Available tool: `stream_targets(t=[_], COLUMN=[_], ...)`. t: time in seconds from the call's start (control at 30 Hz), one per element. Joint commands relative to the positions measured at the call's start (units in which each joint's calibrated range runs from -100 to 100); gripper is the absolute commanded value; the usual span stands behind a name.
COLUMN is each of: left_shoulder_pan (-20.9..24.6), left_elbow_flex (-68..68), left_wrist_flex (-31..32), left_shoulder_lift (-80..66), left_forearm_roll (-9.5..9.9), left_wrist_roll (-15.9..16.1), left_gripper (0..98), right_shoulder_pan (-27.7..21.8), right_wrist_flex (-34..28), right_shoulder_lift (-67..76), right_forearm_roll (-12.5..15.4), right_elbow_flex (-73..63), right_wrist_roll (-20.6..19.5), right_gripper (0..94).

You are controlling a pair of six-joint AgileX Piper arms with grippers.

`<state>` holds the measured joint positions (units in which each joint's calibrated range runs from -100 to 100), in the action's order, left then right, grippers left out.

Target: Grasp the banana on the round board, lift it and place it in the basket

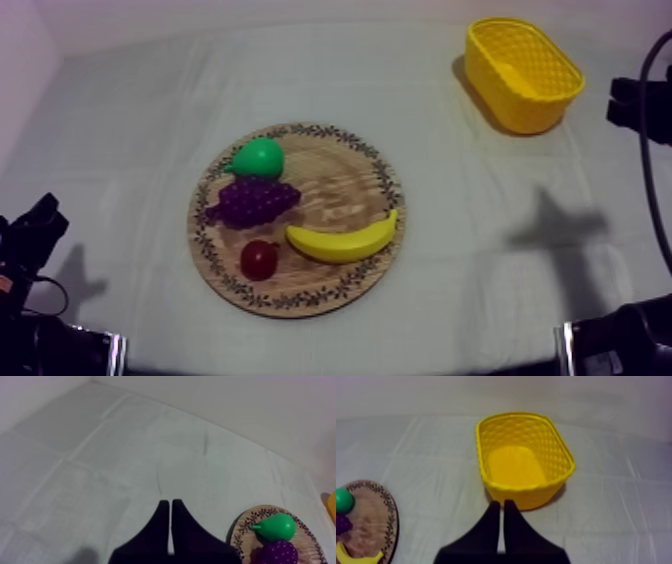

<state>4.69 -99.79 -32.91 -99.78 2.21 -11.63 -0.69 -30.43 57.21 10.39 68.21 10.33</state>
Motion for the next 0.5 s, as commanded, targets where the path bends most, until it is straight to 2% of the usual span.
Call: stream_targets(t=[0.0, 0.13, 0.47], left_shoulder_pan=[0.0, 0.0, 0.0], left_elbow_flex=[0.0, 0.0, 0.0], left_wrist_flex=[0.0, 0.0, 0.0], left_shoulder_lift=[0.0, 0.0, 0.0], left_forearm_roll=[-0.03, -0.03, -0.03], left_wrist_roll=[0.0, 0.0, 0.0], left_gripper=[0.1, 0.1, 0.1], right_shoulder_pan=[-0.5, -1.6, -4.6], right_wrist_flex=[-1.3, -4.1, -13.4], right_shoulder_lift=[4.3, 12.7, 34.0], right_forearm_roll=[0.4, 0.2, -1.9], right_elbow_flex=[4.7, 11.9, 25.7], right_wrist_roll=[1.4, 2.3, 0.8], right_gripper=[0.5, 0.5, 0.5])
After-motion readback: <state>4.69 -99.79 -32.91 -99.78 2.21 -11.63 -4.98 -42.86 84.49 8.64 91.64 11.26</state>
